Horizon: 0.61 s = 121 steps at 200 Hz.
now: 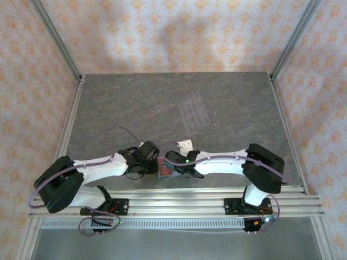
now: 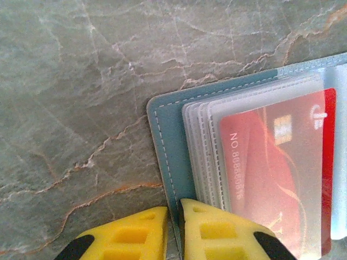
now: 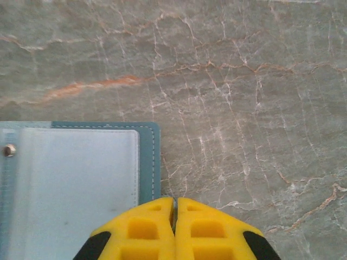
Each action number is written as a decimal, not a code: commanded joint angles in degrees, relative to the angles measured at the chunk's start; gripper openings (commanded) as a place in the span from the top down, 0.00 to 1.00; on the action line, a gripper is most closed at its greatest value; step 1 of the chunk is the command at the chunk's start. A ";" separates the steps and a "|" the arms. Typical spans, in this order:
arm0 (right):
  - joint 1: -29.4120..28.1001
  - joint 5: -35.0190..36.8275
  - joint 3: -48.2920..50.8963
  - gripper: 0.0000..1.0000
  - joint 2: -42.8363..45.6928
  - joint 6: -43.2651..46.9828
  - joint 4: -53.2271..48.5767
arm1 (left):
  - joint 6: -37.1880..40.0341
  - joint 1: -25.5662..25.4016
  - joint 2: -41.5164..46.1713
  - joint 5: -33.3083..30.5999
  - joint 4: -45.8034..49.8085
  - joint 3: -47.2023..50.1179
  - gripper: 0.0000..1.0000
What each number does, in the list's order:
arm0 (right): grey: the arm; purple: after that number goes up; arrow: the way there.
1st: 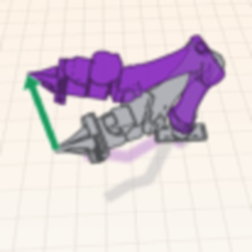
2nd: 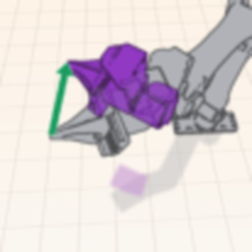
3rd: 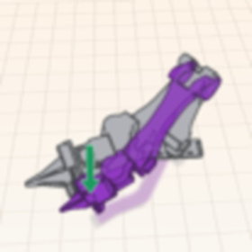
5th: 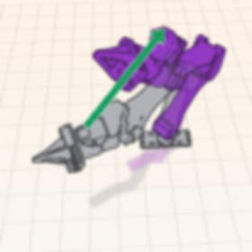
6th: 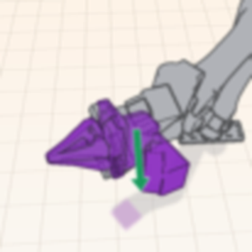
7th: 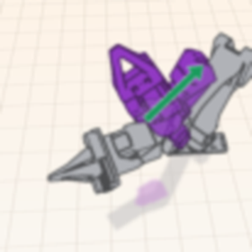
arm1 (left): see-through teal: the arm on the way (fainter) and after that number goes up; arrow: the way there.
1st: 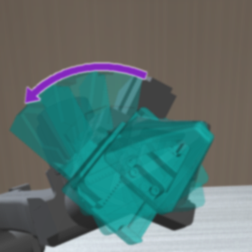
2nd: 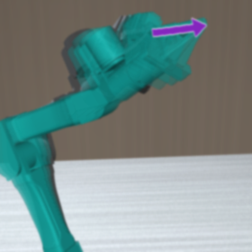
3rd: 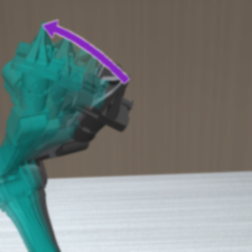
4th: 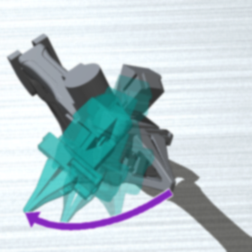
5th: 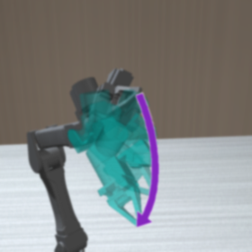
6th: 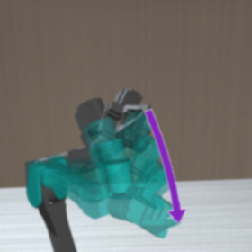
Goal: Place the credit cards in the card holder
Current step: Close the card holder at the bottom-center of the table.
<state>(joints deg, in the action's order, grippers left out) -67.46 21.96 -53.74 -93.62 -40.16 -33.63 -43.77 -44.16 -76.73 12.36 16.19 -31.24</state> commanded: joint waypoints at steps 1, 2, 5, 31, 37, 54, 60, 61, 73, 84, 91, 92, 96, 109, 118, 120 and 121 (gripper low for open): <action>-0.01 -0.66 0.97 1.00 4.90 0.87 -0.32 | -1.87 -2.03 -4.40 0.16 -3.30 0.04 0.86; 0.02 -0.63 0.98 1.00 4.97 0.83 -0.26 | -1.95 -2.05 -4.49 0.23 -3.42 0.00 0.86; 0.05 -0.69 1.15 1.00 5.65 0.84 -0.07 | -2.12 -2.28 -4.75 0.21 -3.67 -0.23 0.86; 0.81 -2.30 2.93 1.00 10.17 0.85 1.39 | -3.15 -4.08 -7.17 -0.07 -4.88 -2.62 0.86; 1.17 -3.02 3.35 1.00 11.02 0.83 1.74 | -3.34 -4.43 -7.83 -0.06 -5.19 -3.33 0.86; 2.08 -4.41 4.56 1.00 13.00 0.88 2.91 | -4.11 -5.46 -9.93 0.23 -6.29 -5.14 0.86; 2.46 -5.01 4.98 1.00 13.77 0.88 3.37 | -4.37 -5.80 -10.77 0.31 -6.69 -5.93 0.86; 2.48 -5.14 5.06 1.00 13.93 0.88 3.42 | -4.42 -5.82 -10.92 0.30 -6.73 -6.11 0.86; 3.23 -6.41 5.96 1.00 15.38 0.96 4.58 | -5.10 -6.45 -12.59 0.46 -7.98 -7.38 0.86; 3.89 -7.58 6.69 1.00 16.81 0.81 5.77 | -5.82 -7.02 -14.20 0.99 -9.66 -8.46 0.86; 4.30 -8.43 7.17 1.00 17.67 0.86 6.43 | -6.29 -7.33 -15.30 1.48 -10.82 -9.17 0.86; 4.37 -8.51 7.20 1.00 17.72 0.87 6.49 | -6.36 -7.38 -15.38 1.55 -10.95 -9.22 0.86; 4.66 -8.83 7.47 1.00 18.27 0.95 6.83 | -6.57 -7.49 -15.99 1.80 -11.61 -9.61 0.86; 5.52 -10.04 7.92 1.00 19.42 1.00 7.48 | -7.42 -7.95 -17.65 2.40 -13.03 -10.86 0.87; 6.06 -10.75 7.99 1.00 19.83 1.21 7.90 | -7.72 -8.30 -18.24 2.58 -13.45 -11.64 0.87; 6.10 -10.85 7.96 1.00 19.87 1.27 7.95 | -7.73 -8.31 -18.31 2.62 -13.52 -11.84 0.87; 6.11 -10.91 7.95 1.00 19.88 1.25 7.96 | -7.82 -8.35 -18.34 2.60 -13.49 -11.88 0.88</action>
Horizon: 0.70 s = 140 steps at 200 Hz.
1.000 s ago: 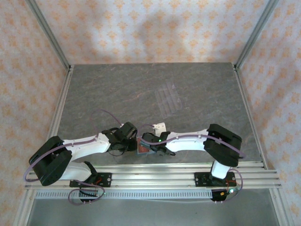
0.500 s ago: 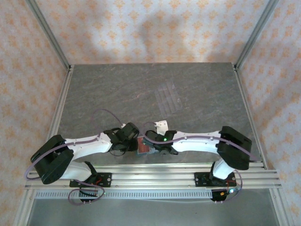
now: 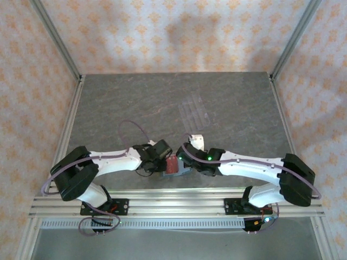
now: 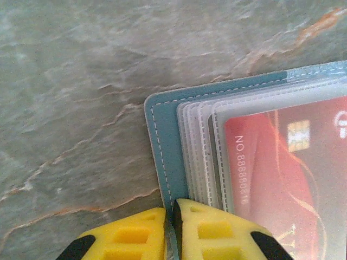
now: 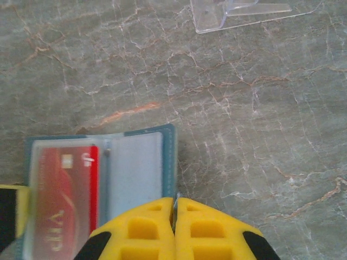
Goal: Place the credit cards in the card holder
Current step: Close the card holder at the bottom-center of the table.
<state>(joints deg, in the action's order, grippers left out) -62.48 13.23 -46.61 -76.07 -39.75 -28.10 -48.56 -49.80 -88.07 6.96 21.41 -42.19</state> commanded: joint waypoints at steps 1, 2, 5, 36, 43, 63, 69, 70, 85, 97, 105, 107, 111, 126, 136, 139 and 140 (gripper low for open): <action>1.17 -2.22 0.82 1.00 2.33 0.91 2.47 | -3.04 -2.73 -6.97 8.03 -18.74 -0.94 0.87; 1.19 -2.28 0.82 1.00 2.42 0.95 2.50 | -3.04 -2.75 -7.00 8.05 -18.71 -1.04 0.87; 1.24 -2.33 0.71 1.00 2.46 1.00 2.58 | -3.16 -2.80 -6.90 7.99 -18.64 -1.19 0.88; 1.34 -4.18 0.30 1.00 1.73 1.31 4.38 | -3.15 -2.79 -2.54 5.27 -14.53 -1.25 0.87; 1.31 -4.83 0.38 1.00 1.43 1.21 5.22 | -3.04 -2.76 -1.31 4.47 -13.08 -1.14 0.87; 1.32 -7.56 0.46 1.00 -0.02 0.54 8.32 | -2.75 -2.76 2.01 3.16 -10.04 -0.33 0.86; 1.36 -8.58 0.55 1.00 -0.42 0.30 9.58 | -2.70 -2.68 2.80 3.00 -9.59 0.16 0.85; 1.42 -8.80 0.55 1.00 -0.45 0.25 9.88 | -2.69 -2.67 2.94 2.98 -9.52 0.26 0.85; 1.49 -11.47 0.85 1.00 -1.42 -0.85 13.26 | -2.77 -2.62 3.84 3.10 -8.45 1.12 0.84; 1.75 -13.24 1.16 1.00 -2.03 -1.79 15.78 | -3.18 -2.40 4.51 3.06 -8.05 2.13 0.84; 1.91 -14.11 1.52 1.00 -2.32 -2.37 17.40 | -3.74 -2.32 5.19 2.68 -7.68 2.90 0.84; 1.96 -14.27 1.65 1.00 -2.39 -2.49 17.60 | -3.91 -2.32 5.37 2.55 -7.45 3.04 0.84; 2.08 -14.55 1.76 1.00 -2.54 -2.82 18.26 | -4.20 -2.27 5.70 2.29 -6.78 3.23 0.84; 2.43 -15.61 2.11 1.00 -3.54 -3.66 19.58 | -4.92 -1.98 6.48 0.26 -2.49 3.31 0.84; 2.45 -16.43 2.29 1.00 -4.19 -4.15 20.63 | -5.30 -1.97 7.62 -0.66 -1.12 3.92 0.83; 2.45 -16.80 2.35 1.00 -4.43 -4.26 20.98 | -5.45 -1.97 8.01 -0.82 -0.81 4.25 0.83; 2.49 -16.86 2.38 1.00 -4.47 -4.32 21.07 | -5.52 -1.97 8.23 -0.86 -0.70 4.33 0.83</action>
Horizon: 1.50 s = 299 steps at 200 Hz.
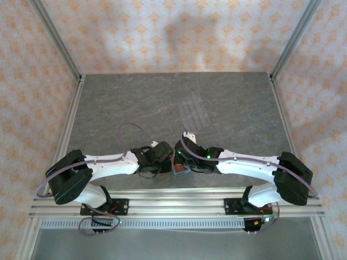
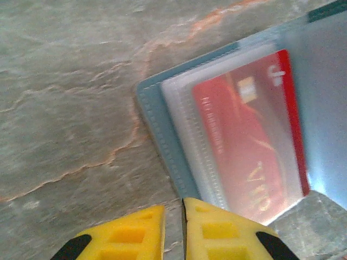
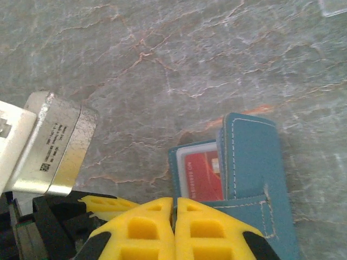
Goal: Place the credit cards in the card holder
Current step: Close the card holder at the bottom-center of the table, then turn over the card holder at the center of the table.
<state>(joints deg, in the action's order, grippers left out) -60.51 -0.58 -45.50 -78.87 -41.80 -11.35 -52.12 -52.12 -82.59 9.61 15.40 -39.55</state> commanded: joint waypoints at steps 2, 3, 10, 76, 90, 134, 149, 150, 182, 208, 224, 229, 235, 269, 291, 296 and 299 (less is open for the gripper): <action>0.49 -3.34 1.32 1.00 -1.84 -2.39 4.70 | -2.09 0.39 3.04 -3.64 5.49 2.02 0.83; 0.53 -3.49 1.35 1.00 -1.92 -2.49 4.91 | -2.15 0.42 3.22 -3.68 5.64 2.20 0.83; 0.48 -4.43 1.61 1.00 -2.55 -2.92 6.25 | -2.68 0.56 4.53 -4.22 6.75 2.86 0.83; 0.48 -13.41 3.39 0.72 -12.30 -4.61 19.57 | -3.68 7.37 18.62 -6.52 17.59 8.86 0.76; 0.48 -14.60 2.19 0.62 -12.07 -3.03 18.25 | -2.98 8.41 20.93 -6.78 19.34 8.90 0.74; 0.57 -21.50 -3.14 0.44 -8.06 0.42 11.34 | -1.78 10.18 23.83 -7.10 21.70 8.88 0.70; 0.71 -22.33 -4.85 0.42 -5.37 1.47 7.75 | -1.51 10.25 23.79 -6.56 21.45 8.62 0.70; 0.73 -22.35 -4.99 0.42 -5.17 1.60 7.36 | -1.46 10.27 23.79 -6.50 21.40 8.62 0.70; 2.97 -17.97 -5.37 0.44 1.91 3.03 -1.49 | 0.29 10.28 23.69 -5.82 22.12 6.29 0.70; 7.56 -14.65 -0.59 0.62 7.83 3.37 -5.70 | 2.17 10.19 23.74 -4.78 22.21 4.01 0.69; 9.29 -13.38 2.26 0.75 10.10 3.72 -7.09 | 3.31 9.95 22.33 -3.51 21.56 2.17 0.69; 9.36 -13.09 2.78 0.78 10.18 3.89 -7.31 | 3.73 9.65 21.66 -3.46 21.33 1.50 0.69; 9.38 -12.71 3.31 0.82 9.84 4.09 -7.69 | 4.03 9.23 20.72 -3.43 21.14 0.35 0.69; 9.22 -15.72 6.91 0.90 4.35 3.36 -2.25 | 5.36 4.88 12.50 -3.81 19.49 -6.69 0.69; 8.68 -16.20 8.36 0.90 0.41 3.04 1.72 | 5.69 3.11 6.30 -3.52 17.70 -10.87 0.70; 8.60 -15.96 8.53 0.90 -0.52 3.04 1.99 | 5.79 2.78 4.91 -3.54 17.43 -11.81 0.70; 8.49 -15.95 8.57 0.90 -1.10 3.03 2.35 | 5.86 2.65 4.16 -3.59 17.32 -12.39 0.70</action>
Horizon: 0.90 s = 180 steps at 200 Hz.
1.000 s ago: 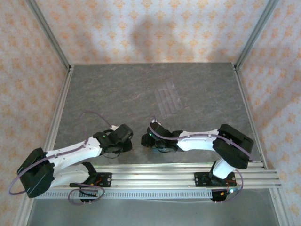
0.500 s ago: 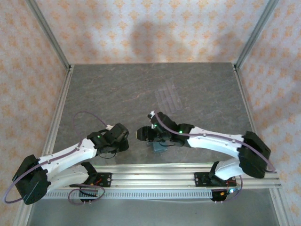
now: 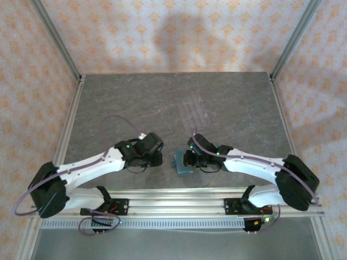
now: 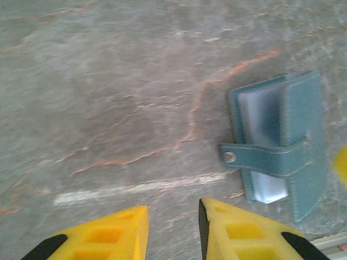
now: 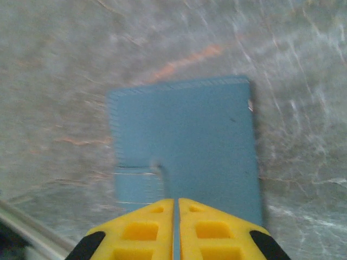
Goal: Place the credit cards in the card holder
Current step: Turn over the card holder at the center of the table.
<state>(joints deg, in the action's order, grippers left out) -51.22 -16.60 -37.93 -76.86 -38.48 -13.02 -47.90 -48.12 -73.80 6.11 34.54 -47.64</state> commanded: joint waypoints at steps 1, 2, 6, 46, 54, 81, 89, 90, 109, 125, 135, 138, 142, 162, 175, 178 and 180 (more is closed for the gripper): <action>-0.80 0.08 1.02 0.90 -3.29 -0.33 4.12 | 1.66 -1.36 -4.92 -0.11 -1.88 -4.43 0.70; -0.81 0.08 1.06 0.89 -3.47 -0.31 4.17 | 1.71 -1.40 -5.16 -0.08 -1.95 -4.59 0.70; -0.88 -0.05 1.19 0.89 -4.18 -0.22 4.74 | 1.68 -1.60 -6.32 -0.05 -2.21 -5.33 0.70; -1.07 2.10 1.62 0.76 -7.62 -0.49 4.76 | 1.77 -1.91 -14.97 1.10 -4.22 -9.59 0.72; -1.03 2.51 1.93 0.75 -7.46 -0.84 4.68 | 1.68 -1.98 -16.21 1.26 -4.43 -9.97 0.73; -0.99 3.07 2.38 0.72 -6.51 -1.29 3.90 | 1.10 -1.93 -19.51 2.06 -6.39 -10.17 0.74; -0.99 3.04 2.51 0.72 -6.28 -1.49 3.84 | 0.84 -1.98 -20.33 2.31 -6.80 -10.11 0.74; -0.99 3.05 2.51 0.72 -6.24 -1.50 3.86 | 0.86 -1.98 -20.42 2.36 -6.87 -10.11 0.74; -0.88 3.20 2.51 0.72 -5.64 -1.44 3.29 | -0.03 -1.98 -21.55 2.38 -7.94 -9.07 0.76; -0.64 2.86 2.51 0.72 -5.49 -1.56 3.41 | -0.68 -1.98 -22.03 2.77 -9.76 -7.47 0.76; -0.55 2.34 2.45 0.72 -5.46 -1.47 3.67 | -0.86 -1.97 -22.60 2.77 -10.08 -6.88 0.76; -0.53 2.22 2.43 0.71 -5.43 -1.44 3.77 | -0.88 -1.98 -22.82 2.81 -10.17 -6.75 0.76; -0.55 2.06 2.43 0.71 -5.34 -1.49 3.83 | -0.84 -1.98 -23.02 2.75 -10.35 -6.62 0.76; -0.46 1.80 1.94 0.67 -3.72 -1.08 3.29 | -1.08 -1.98 -24.06 2.64 -11.03 -5.81 0.77; -0.09 2.10 1.94 0.63 -1.07 -0.90 2.49 | -1.37 -1.95 -24.21 2.26 -11.26 -4.96 0.77; 0.12 2.10 1.98 0.62 -0.50 -0.83 2.31 | -1.45 -1.98 -24.20 2.23 -11.38 -4.65 0.77; 0.26 2.08 1.98 0.61 0.08 -0.75 2.23 | -1.48 -1.98 -24.24 2.22 -11.44 -4.39 0.77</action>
<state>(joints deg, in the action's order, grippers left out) -52.01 -16.97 -37.06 -81.01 -39.40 -6.74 -48.14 -49.89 -96.29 8.60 23.99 -54.61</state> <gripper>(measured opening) 0.351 0.235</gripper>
